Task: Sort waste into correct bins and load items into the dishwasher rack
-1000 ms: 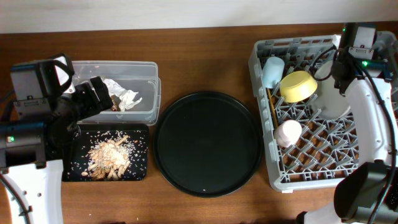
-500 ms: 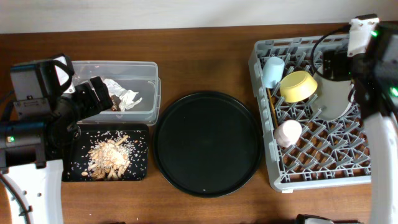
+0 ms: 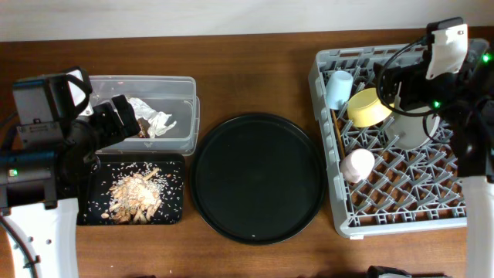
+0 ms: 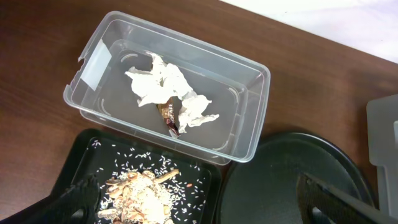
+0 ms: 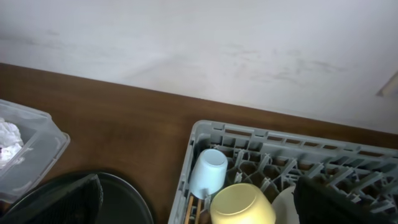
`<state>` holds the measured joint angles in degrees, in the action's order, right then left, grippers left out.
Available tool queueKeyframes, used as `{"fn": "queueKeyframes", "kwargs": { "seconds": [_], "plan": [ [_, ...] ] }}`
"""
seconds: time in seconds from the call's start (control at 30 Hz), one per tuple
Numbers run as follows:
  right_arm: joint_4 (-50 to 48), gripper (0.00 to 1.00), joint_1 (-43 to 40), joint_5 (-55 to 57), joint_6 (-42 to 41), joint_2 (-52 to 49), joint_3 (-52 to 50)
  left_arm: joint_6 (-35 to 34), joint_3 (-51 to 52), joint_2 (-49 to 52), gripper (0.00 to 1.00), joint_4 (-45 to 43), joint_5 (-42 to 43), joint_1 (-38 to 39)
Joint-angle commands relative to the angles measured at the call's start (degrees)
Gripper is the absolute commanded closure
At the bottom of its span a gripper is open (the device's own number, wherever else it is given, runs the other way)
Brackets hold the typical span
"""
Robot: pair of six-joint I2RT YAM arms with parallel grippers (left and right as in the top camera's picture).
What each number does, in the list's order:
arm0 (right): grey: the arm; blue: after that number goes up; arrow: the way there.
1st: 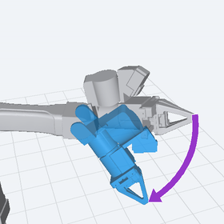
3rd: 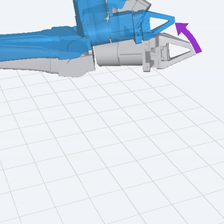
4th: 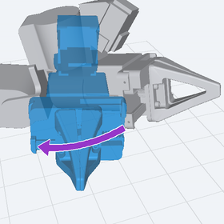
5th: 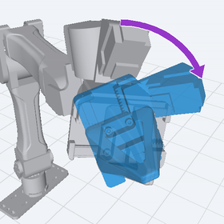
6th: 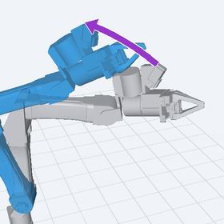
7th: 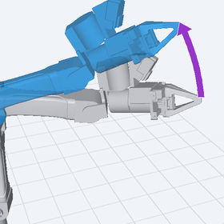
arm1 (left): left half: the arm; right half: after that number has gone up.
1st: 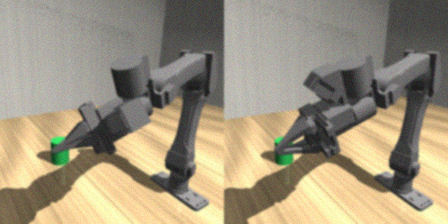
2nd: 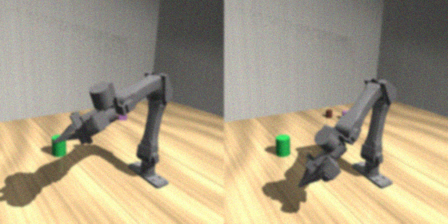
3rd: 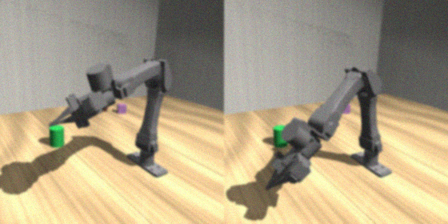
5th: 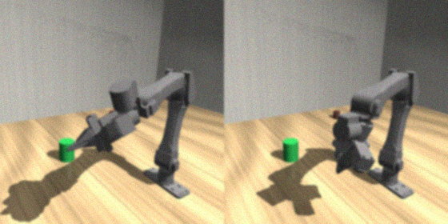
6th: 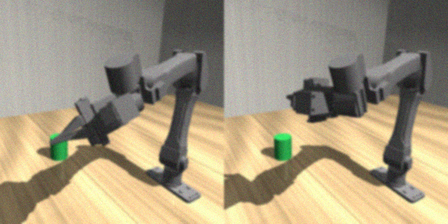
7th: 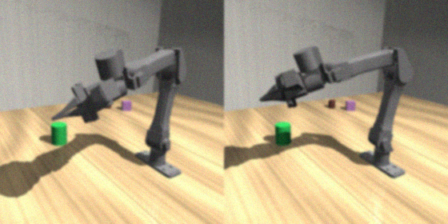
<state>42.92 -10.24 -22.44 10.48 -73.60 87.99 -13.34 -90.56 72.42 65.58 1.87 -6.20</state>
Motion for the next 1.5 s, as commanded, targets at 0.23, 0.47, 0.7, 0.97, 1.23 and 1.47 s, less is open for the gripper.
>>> {"fn": "queueKeyframes", "kwargs": {
  "seconds": [0.23,0.47,0.7,0.97,1.23,1.47],
  "plan": [
    [4.50,0.01,0.11,3.61,-0.46,4.68,-0.48,-0.76,-0.68,-0.13,0.01,0.07,-0.63,-0.24],
    [7.21,0.01,3.43,5.77,1.09,24.90,-0.55,-0.76,-0.68,-0.13,0.01,0.04,-0.63,-0.24],
    [4.33,0.01,12.57,11.10,1.31,45.59,-5.92,-0.76,-0.68,-0.13,0.01,0.04,-0.63,-0.24],
    [-20.72,0.01,13.62,11.04,0.87,68.06,-37.77,-0.76,-0.68,-0.13,0.01,0.04,-0.63,-0.24],
    [-49.29,0.01,13.62,11.15,-3.96,73.37,-69.79,-0.76,-0.68,-0.13,0.01,0.04,-0.63,-0.24],
    [-50.88,0.01,13.62,13.75,-3.96,73.37,-82.47,-0.76,-0.68,-0.13,0.01,0.04,-0.63,-0.24]
  ]
}}
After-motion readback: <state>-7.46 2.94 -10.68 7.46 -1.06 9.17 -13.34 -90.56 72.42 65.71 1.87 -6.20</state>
